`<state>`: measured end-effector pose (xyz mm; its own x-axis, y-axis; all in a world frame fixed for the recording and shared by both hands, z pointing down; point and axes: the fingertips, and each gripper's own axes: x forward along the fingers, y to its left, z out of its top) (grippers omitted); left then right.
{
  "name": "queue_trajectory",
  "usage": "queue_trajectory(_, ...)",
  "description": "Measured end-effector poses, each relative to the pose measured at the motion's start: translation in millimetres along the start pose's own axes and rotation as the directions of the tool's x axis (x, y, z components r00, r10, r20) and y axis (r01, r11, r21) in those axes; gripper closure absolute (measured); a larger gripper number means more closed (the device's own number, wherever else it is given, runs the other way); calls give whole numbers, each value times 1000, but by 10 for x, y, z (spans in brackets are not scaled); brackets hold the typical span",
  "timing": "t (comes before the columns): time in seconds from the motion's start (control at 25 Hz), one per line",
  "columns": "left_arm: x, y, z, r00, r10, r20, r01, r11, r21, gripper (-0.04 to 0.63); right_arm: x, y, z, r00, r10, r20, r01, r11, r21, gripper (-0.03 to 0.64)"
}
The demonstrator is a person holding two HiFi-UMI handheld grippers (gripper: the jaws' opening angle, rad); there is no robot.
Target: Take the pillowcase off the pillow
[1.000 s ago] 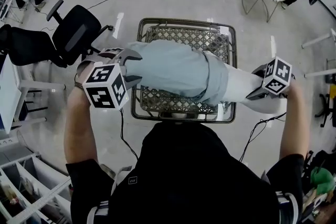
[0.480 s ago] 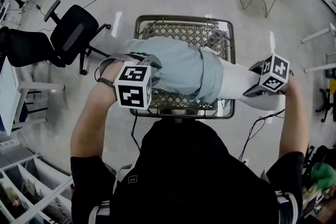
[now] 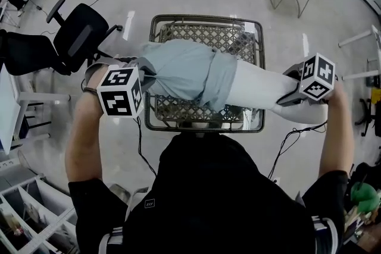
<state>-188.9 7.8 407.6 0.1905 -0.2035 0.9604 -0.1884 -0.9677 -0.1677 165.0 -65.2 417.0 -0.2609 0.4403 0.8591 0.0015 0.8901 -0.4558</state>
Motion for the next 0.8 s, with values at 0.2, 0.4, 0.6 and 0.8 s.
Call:
queue_trajectory(0.2,-41,3,-177,1000,-6,21,6,999,-39,581,-67,-56,-49,1000,6,15,-6,1000,8,304)
queue_trajectory(0.4,98,283,-159,998,65,15,-64,997,-31,583,50,-328,-125,998,-57,-7,57,998,22,246)
queue_trajectory(0.6,75,759,15,980,198,24,-196,979,-56,583,-406,-463,57,960,-269,81,271,962,-16,210)
queue_trajectory(0.8,75,895,138,975,221,37,-219,975,-41,583,-502,-190,835,885,-380,269,418,903,-102,192)
